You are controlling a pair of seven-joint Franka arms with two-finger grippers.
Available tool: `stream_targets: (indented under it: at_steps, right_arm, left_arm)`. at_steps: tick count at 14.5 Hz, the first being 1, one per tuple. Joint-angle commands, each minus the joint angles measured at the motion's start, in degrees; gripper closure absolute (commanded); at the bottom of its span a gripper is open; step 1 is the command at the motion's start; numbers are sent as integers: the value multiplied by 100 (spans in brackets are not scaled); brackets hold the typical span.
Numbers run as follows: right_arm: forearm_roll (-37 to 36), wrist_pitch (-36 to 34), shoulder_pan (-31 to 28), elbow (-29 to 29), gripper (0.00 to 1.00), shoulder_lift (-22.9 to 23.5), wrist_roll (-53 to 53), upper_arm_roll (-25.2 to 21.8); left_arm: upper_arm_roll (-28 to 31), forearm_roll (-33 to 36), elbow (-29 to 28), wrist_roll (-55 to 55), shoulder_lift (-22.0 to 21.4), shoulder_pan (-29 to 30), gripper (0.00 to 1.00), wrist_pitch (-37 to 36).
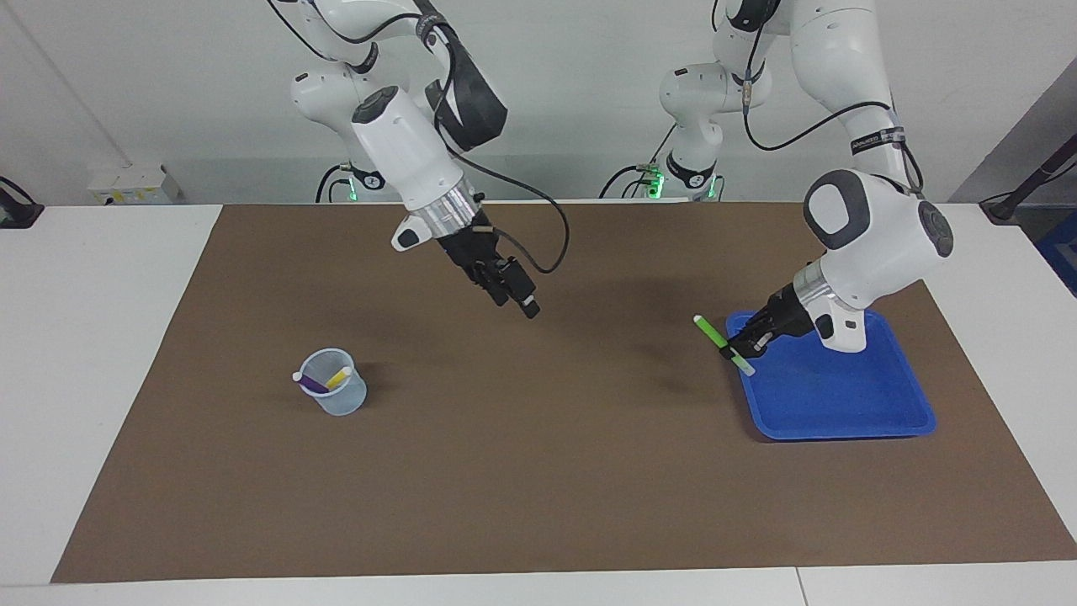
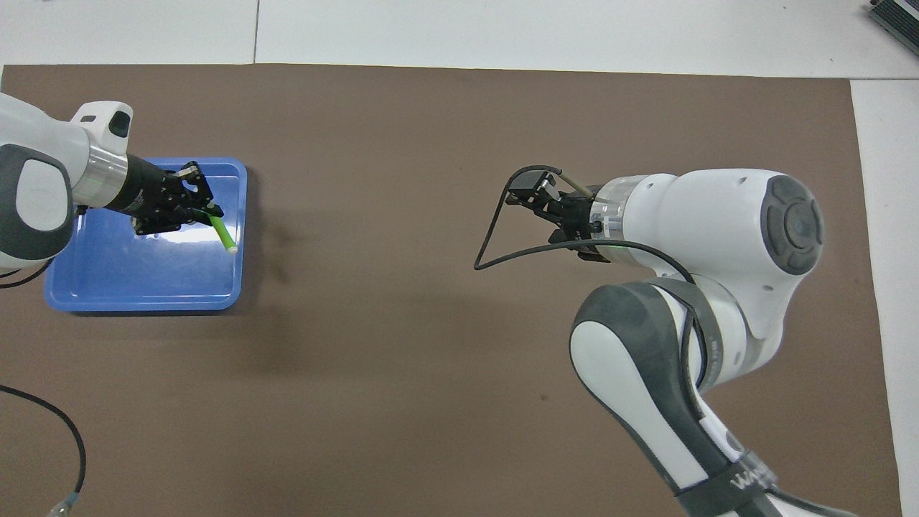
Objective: Transfer and insert pens with both arms
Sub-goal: 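Lift the green pen with the left gripper toward the right gripper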
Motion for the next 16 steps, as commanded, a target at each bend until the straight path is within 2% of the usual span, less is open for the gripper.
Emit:
stream_targets:
  at_steps: [1,5,10,13,16]
  right_arm:
    - [176,500,151,4,6,138,920,3]
    - [176,711,343,4,7,226,1372,3]
    - [176,887,450,22,11,341,1459,3]
    - [168,905,450,109,14,419,1416,3]
    - [141,896,450,337,15,569,1354,3]
  left_arm:
    - [75,-605,-133,-1073,-90,-381,100,444]
    - [75,-1002,-282,-2271,-38,-997,100,1560]
    - [75,-1319,-308,-2457,-20,-1296,100,1843]
    - [75,-1828,-352,-2457,-29,-1490,100,2028]
    - [84,-1829,-405,-2448,-81,-1701,100,2010]
